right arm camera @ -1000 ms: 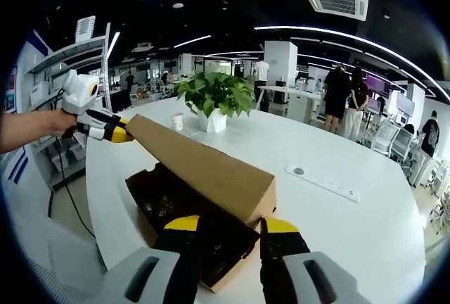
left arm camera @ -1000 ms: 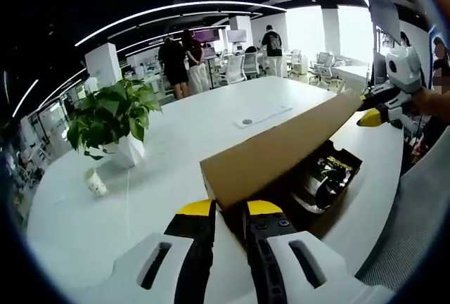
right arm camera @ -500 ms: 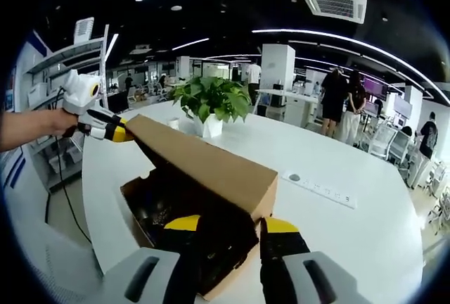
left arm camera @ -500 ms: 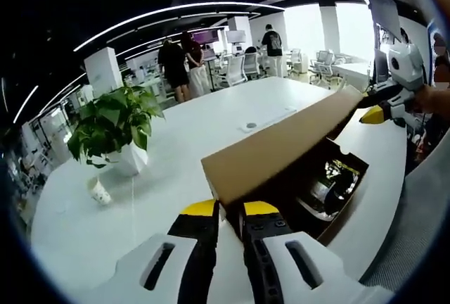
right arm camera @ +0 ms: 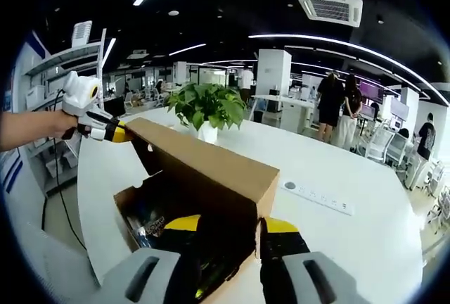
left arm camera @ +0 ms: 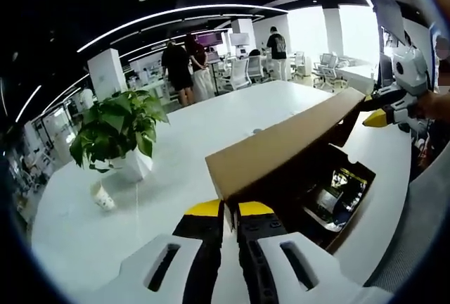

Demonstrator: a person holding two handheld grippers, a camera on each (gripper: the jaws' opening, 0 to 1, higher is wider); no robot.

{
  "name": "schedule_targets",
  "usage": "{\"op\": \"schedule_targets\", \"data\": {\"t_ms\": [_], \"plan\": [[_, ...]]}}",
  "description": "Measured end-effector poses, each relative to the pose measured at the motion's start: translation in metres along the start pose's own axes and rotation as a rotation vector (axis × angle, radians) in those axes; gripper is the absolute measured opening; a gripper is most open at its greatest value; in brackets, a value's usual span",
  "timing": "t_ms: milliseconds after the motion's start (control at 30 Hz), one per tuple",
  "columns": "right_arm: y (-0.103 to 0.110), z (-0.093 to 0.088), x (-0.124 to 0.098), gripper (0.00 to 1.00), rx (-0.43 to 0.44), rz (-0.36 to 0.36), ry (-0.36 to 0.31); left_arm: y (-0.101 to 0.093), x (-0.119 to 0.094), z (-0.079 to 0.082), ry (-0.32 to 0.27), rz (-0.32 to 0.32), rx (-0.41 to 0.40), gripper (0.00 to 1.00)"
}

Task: Operate the shoe box by opening the lid, removing the specified soft item, and placing it in the target area until the item is outside and the box remains undamaged.

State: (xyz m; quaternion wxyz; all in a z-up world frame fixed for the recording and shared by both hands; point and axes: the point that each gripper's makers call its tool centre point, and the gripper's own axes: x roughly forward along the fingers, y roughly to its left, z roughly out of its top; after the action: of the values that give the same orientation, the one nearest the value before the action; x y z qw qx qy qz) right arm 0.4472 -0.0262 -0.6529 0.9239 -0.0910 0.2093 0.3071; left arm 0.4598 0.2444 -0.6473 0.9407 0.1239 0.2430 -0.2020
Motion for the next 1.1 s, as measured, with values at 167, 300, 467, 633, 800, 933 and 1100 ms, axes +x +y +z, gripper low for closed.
{"op": "schedule_targets", "data": {"t_ms": [167, 300, 467, 633, 800, 933, 1100], "plan": [[-0.007, 0.002, 0.002, 0.24, -0.028, 0.003, -0.008, 0.002, 0.002, 0.003, -0.010, -0.001, 0.001, 0.02], [-0.011, 0.004, 0.005, 0.23, -0.026, 0.001, -0.016, 0.004, 0.002, 0.006, -0.014, 0.000, -0.006, 0.02], [-0.021, 0.007, 0.009, 0.17, -0.047, -0.030, -0.031, 0.006, 0.005, 0.011, -0.024, 0.011, -0.027, 0.02], [-0.024, 0.002, 0.013, 0.17, -0.039, -0.031, -0.025, 0.009, 0.009, 0.014, -0.031, 0.015, -0.040, 0.02], [-0.026, -0.005, 0.017, 0.17, -0.033, -0.034, -0.012, 0.009, 0.010, 0.015, -0.034, 0.013, -0.046, 0.02], [-0.029, -0.010, 0.020, 0.17, -0.034, -0.034, -0.003, 0.011, 0.012, 0.016, -0.036, 0.012, -0.050, 0.02], [-0.034, -0.018, 0.023, 0.17, -0.040, -0.037, 0.015, 0.013, 0.014, 0.018, -0.037, 0.012, -0.051, 0.02]]}}
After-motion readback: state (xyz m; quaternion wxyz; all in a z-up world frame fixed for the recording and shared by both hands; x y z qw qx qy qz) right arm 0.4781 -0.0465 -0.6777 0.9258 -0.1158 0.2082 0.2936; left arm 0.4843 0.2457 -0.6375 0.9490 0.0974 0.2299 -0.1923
